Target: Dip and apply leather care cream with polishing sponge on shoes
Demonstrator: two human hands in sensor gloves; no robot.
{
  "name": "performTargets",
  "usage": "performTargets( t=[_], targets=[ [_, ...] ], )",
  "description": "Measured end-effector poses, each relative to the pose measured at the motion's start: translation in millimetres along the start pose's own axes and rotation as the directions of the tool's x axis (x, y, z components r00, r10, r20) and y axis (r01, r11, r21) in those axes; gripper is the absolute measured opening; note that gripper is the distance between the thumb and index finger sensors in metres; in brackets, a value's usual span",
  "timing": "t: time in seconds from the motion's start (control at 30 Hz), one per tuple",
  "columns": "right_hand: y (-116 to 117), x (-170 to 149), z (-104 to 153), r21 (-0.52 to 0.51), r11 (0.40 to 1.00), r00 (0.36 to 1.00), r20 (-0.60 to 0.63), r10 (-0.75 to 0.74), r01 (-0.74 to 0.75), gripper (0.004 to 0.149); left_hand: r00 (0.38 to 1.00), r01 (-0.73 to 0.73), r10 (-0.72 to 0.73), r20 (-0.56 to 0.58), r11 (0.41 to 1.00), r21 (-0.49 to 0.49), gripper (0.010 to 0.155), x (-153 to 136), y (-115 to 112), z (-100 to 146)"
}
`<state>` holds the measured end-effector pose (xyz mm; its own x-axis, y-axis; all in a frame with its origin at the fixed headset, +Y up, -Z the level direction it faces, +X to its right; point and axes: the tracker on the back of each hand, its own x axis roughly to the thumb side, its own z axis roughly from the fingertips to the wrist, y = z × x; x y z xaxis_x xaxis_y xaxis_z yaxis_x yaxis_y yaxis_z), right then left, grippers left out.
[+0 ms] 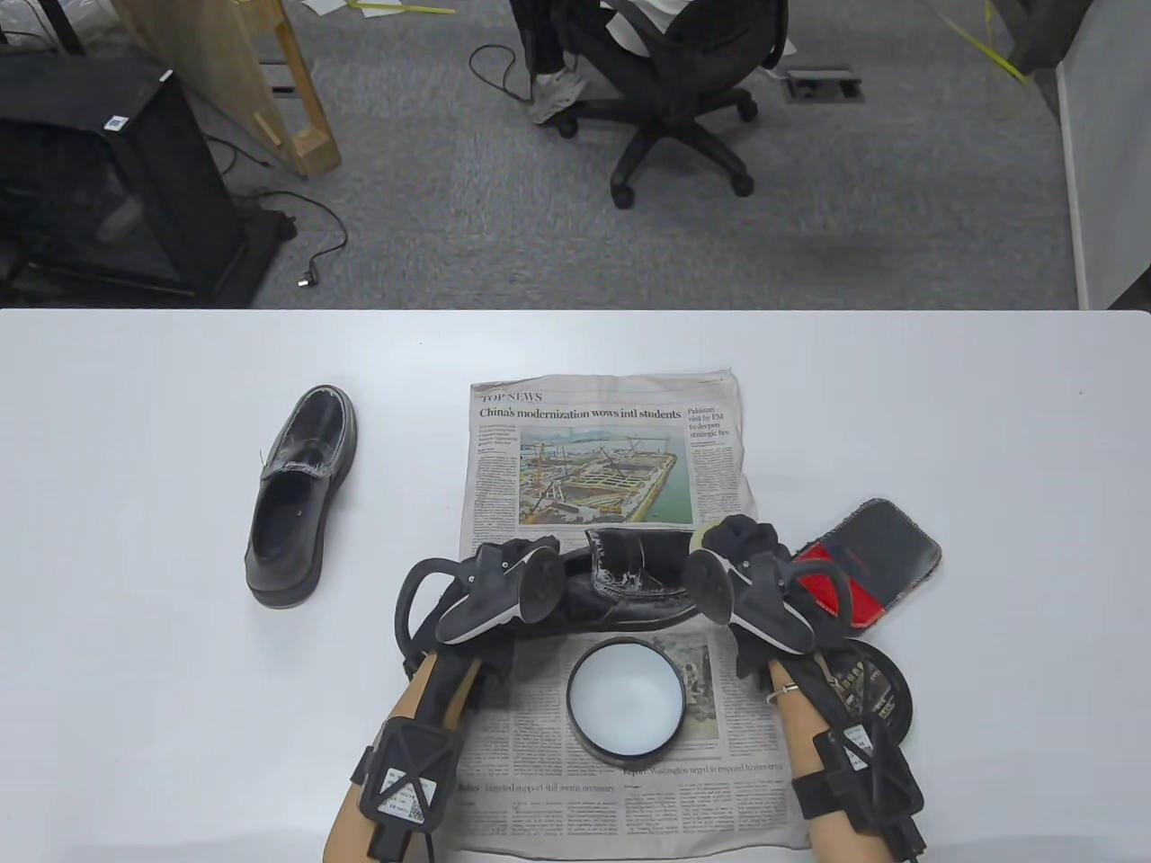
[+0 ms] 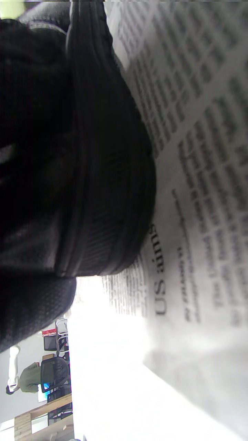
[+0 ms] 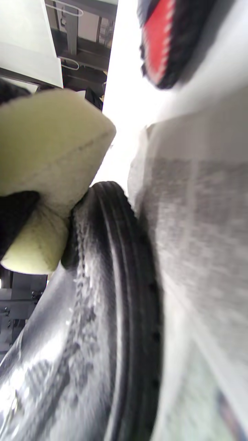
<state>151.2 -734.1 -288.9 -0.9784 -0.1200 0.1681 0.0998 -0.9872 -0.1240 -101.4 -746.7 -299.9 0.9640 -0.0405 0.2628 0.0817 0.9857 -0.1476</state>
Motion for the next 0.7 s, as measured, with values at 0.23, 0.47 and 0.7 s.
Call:
performTargets(
  t=[0.23, 0.47, 0.7],
  targets=[
    [-9, 35, 14, -0.101, 0.992, 0.990, 0.125, -0.069, 0.082, 0.035, 1.000, 0.001, -0.001, 0.017, 1.000, -0.016, 0.087, 0, 0, -2],
    [-11, 34, -17, -0.148, 0.977, 0.988, -0.012, 0.151, -0.151, 0.039, 0.999, -0.036, 0.036, 0.009, 0.999, 0.003, 0.088, -3, -2, -1],
    [-5, 3, 12, -0.089, 0.986, 0.990, -0.001, 0.139, -0.138, 0.039, 1.000, -0.025, 0.025, -0.009, 1.000, 0.011, 0.088, -3, -1, -1]
  ],
)
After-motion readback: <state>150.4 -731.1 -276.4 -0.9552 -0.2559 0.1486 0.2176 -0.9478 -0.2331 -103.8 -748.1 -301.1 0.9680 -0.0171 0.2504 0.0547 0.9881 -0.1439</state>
